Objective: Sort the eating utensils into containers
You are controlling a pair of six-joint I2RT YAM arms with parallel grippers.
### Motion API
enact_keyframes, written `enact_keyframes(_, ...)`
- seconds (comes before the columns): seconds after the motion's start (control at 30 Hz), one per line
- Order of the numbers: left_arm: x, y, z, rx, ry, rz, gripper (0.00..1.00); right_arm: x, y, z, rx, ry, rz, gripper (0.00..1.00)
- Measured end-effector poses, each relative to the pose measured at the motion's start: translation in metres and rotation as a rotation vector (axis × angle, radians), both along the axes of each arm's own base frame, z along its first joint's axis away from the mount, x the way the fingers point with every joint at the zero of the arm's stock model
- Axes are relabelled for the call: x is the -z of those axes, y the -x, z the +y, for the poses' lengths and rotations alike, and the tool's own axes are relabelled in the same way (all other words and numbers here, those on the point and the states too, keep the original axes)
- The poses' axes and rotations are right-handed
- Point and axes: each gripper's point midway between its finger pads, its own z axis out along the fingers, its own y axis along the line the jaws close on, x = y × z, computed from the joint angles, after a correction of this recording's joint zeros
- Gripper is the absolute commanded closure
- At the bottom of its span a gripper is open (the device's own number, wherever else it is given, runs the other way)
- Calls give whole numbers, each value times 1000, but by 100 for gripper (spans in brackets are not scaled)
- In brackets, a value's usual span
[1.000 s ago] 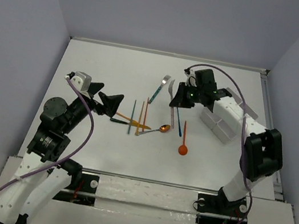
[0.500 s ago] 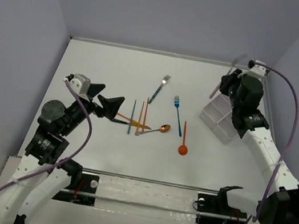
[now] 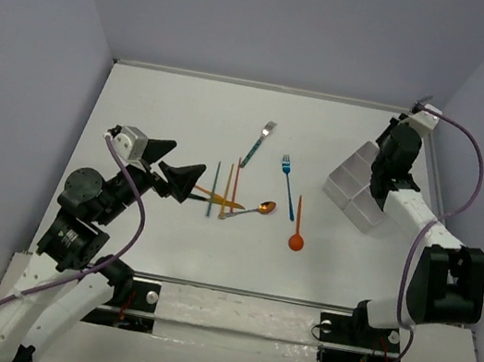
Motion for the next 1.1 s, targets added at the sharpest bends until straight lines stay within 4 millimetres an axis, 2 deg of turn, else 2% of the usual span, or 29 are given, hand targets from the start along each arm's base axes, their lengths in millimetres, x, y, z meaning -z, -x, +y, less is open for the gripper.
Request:
enact_keyframes(0.17, -1, 0, 1, -6, 3, -4, 1, 18, -16, 1, -7, 60, 45, 100)
enact_keyframes(0.4, -1, 0, 1, -9, 2, -6, 1, 35, -19, 3, -23, 81, 69, 100)
enact_keyframes(0.5, -1, 0, 2, -11, 2, -6, 1, 48, -17, 5, -41, 80, 90, 87)
enact_keyframes(0.57, -1, 0, 2, -13, 2, -5, 1, 56, -15, 7, -57, 77, 104, 76)
enact_keyframes(0.6, -1, 0, 2, -14, 2, -5, 1, 60, -15, 10, -71, 76, 113, 66)
enact_keyframes(0.7, -1, 0, 2, -14, 2, -5, 1, 64, -15, 15, -102, 70, 129, 52)
enact_keyframes(0.83, -1, -1, 3, -17, 2, -5, 1, 63, -18, 19, -128, 68, 163, 32)
enact_keyframes(0.97, -1, -1, 3, -21, 3, -5, 1, 48, -22, 23, -143, 52, 183, 30)
enact_keyframes(1.1, -1, -2, 4, -25, 3, -4, 1, 23, -18, 33, -194, 21, 181, 33)
